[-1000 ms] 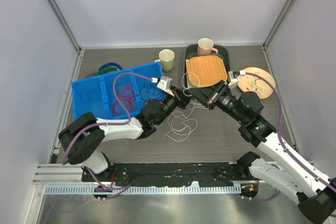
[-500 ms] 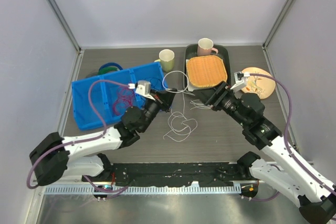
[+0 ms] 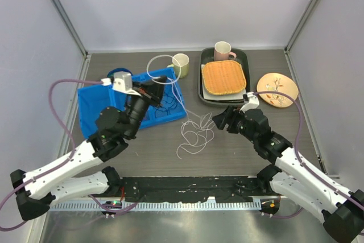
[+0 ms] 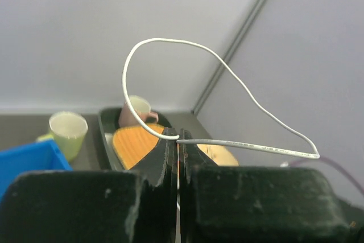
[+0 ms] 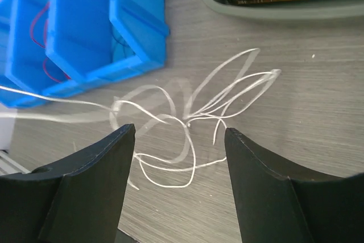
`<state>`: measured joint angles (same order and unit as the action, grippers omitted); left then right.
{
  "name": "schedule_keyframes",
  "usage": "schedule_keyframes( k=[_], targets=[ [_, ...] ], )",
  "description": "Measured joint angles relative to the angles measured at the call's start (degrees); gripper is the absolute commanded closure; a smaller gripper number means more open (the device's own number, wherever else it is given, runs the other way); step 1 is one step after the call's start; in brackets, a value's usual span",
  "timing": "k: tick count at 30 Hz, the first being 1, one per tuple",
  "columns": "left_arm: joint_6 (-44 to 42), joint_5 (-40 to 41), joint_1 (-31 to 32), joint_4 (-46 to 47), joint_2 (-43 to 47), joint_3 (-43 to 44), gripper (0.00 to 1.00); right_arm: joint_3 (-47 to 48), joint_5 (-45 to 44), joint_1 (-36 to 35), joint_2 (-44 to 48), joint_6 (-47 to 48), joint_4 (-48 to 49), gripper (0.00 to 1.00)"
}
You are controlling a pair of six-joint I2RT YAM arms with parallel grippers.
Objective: Untangle the cables
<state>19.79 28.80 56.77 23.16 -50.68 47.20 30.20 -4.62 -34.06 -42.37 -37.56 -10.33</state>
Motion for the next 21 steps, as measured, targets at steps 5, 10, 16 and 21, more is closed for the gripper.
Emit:
schedule_keyframes(
  k=[5,10,16,21],
  targets=[
    [-4.11,3.17,0.02,-7.89,1.4,11.82,1.0,-4.26,3.78,-0.11,-1.7,2.82,4.55,0.29],
    [-6.16,4.17,0.02,-14.6,-0.07,20.17,1.0,-4.94,10.97,-4.81,-9.64,9.16,17.18,0.28],
    [-6.27,3.65,0.02,-20.55,-0.94,21.92,1.0,-1.51,10.88,-17.14,-23.85,20.2,25.81,0.29],
    [-6.1,3.63,0.02,-24.0,-0.7,21.92,1.0,2.86,5.86,-20.17,-35.15,24.52,32.54,0.28]
  ],
)
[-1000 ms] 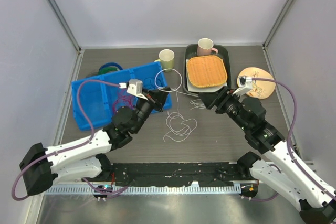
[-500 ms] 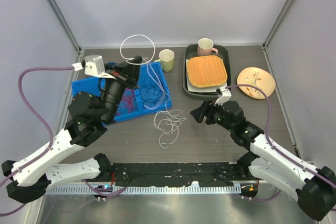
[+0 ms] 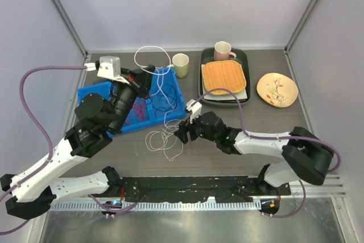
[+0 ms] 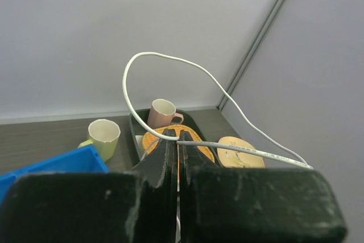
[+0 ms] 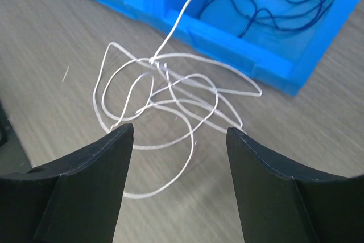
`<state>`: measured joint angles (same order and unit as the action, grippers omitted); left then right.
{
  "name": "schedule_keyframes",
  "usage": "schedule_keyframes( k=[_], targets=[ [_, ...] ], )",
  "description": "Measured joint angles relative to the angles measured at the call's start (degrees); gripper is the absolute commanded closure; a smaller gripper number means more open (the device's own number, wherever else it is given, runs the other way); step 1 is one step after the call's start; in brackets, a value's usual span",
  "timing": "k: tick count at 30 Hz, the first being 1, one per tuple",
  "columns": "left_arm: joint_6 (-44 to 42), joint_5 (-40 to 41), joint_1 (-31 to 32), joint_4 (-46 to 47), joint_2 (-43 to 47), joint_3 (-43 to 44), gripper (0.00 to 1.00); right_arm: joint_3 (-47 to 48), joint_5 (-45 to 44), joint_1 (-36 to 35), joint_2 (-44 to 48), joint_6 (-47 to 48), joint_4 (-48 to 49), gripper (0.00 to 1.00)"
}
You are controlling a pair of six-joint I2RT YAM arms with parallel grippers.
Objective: Untangle the cables
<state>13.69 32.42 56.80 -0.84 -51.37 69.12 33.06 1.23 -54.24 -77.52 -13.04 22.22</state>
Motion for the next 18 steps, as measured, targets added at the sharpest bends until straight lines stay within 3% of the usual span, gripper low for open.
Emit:
schedule_keyframes(
  k=[13,16,17,18],
  targets=[
    [0.81,2.54,0.07,-1.75,3.69,-0.04,1.0,9.31,1.07,-1.44,-22.71,7.02,12.98,0.37],
    [0.76,3.23,0.09,-1.86,3.93,-0.04,1.0,10.27,0.33,-1.84,-25.7,7.1,13.79,0.54],
    [0.72,3.58,0.09,-1.88,4.0,-0.04,1.0,10.45,-0.39,-1.9,-26.32,7.08,13.84,0.76],
    [0.63,3.91,0.09,-1.9,4.11,-0.04,1.0,10.47,-1.22,-1.92,-26.75,6.88,13.99,0.85]
  ],
)
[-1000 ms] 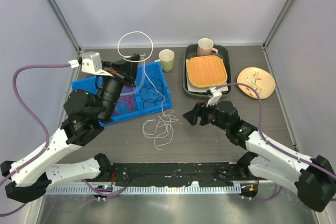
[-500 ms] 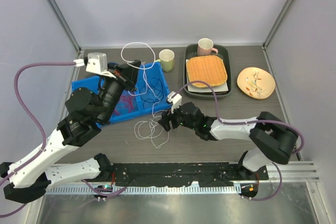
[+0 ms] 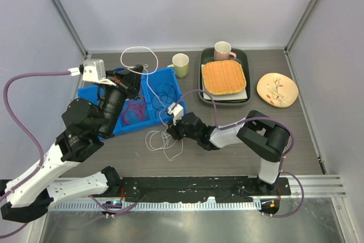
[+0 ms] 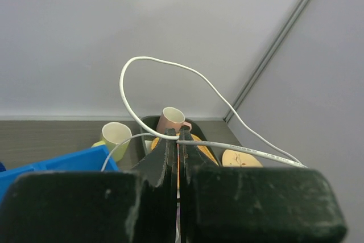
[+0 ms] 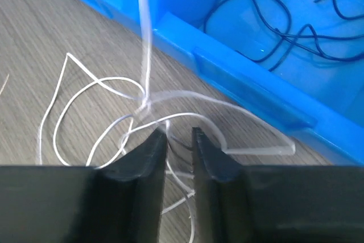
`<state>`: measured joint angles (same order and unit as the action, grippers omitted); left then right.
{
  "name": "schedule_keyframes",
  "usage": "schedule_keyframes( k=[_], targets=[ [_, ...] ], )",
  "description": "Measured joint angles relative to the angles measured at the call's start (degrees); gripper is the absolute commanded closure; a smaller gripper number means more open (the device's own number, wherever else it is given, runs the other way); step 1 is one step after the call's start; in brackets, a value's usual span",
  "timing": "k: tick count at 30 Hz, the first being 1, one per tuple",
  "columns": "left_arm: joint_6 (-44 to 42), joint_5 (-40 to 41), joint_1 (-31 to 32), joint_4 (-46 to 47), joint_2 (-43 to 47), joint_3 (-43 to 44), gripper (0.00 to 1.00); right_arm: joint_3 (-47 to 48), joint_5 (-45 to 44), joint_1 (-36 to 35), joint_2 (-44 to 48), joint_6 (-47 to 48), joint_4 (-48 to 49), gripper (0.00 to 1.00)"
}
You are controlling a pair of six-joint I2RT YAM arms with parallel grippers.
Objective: Untangle the cables
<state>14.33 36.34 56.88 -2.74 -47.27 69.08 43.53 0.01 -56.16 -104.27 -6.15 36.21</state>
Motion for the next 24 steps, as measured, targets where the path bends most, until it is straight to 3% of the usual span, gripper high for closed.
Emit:
schedule_keyframes(
  k=[2,7,13,16,21,24],
  targets=[
    [-0.35,0.79,0.0,-0.13,0.26,0.0,1.0,-0.11,-1.73,-0.04,-0.26,-0.02,0.24,0.99],
    [-3.65,6.95,0.0,0.11,0.2,0.15,1.0,-4.94,-10.19,-0.04,3.65,-4.13,0.9,0.99],
    [-10.73,16.41,0.0,4.48,-2.1,0.5,1.0,-14.95,-20.5,1.68,21.9,-14.08,-10.51,0.99],
    [-14.34,19.43,-0.55,6.23,-3.93,2.47,1.0,-16.92,-22.8,5.86,29.2,-21.51,-18.88,0.99],
    [-18.6,21.84,-2.32,8.7,-5.51,4.42,1.0,-22.82,-20.72,19.71,38.27,-32.76,-29.24,0.94],
    [-20.13,22.64,-4.35,9.94,-5.79,4.63,1.0,-26.14,-19.52,21.75,42.97,-35.41,-34.05,0.94]
  ],
)
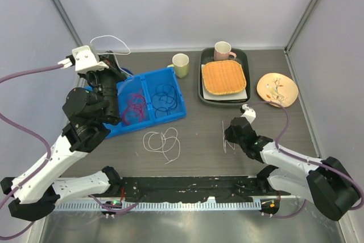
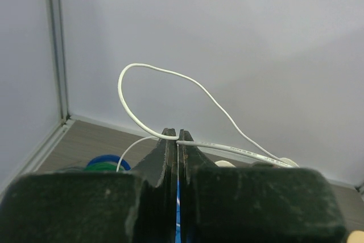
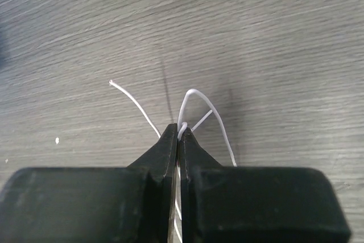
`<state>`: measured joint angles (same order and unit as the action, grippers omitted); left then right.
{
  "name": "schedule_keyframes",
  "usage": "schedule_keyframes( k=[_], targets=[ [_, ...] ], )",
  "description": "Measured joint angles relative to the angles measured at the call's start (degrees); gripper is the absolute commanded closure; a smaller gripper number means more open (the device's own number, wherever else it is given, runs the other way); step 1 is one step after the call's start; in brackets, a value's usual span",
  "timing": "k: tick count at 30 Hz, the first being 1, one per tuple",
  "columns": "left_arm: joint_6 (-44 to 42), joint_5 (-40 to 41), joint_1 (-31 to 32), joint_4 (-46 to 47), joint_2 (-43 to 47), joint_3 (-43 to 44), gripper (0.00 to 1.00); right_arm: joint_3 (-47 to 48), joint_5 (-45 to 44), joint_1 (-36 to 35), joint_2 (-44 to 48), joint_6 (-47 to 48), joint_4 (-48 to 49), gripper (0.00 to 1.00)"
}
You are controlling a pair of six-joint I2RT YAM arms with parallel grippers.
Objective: Untangle the cables
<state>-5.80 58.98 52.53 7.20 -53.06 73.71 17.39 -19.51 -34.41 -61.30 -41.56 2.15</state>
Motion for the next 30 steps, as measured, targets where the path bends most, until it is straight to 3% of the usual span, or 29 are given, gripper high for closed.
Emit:
schedule_keyframes(
  k=[7,18,25,30],
  targets=[
    [-0.87,0.17,-7.63,0.11,-3.67,2.14,1.0,-0.5,2.45,-0.02,9.57,-0.26,-3.17,0.94],
    [6.14,-0.48,-29.73,-10.34,-9.33,8.55,1.0,-2.21,3.1,-0.02,17.42,1.81,-7.37,0.95],
    [10.01,0.98,-33.2,-14.6,-10.32,9.79,1.0,-2.38,3.08,-0.02,17.97,2.34,-7.82,0.95],
    [13.75,2.29,-34.6,-14.91,-7.8,5.44,1.0,-2.64,3.13,-0.02,17.99,2.4,-7.82,0.95]
  ],
)
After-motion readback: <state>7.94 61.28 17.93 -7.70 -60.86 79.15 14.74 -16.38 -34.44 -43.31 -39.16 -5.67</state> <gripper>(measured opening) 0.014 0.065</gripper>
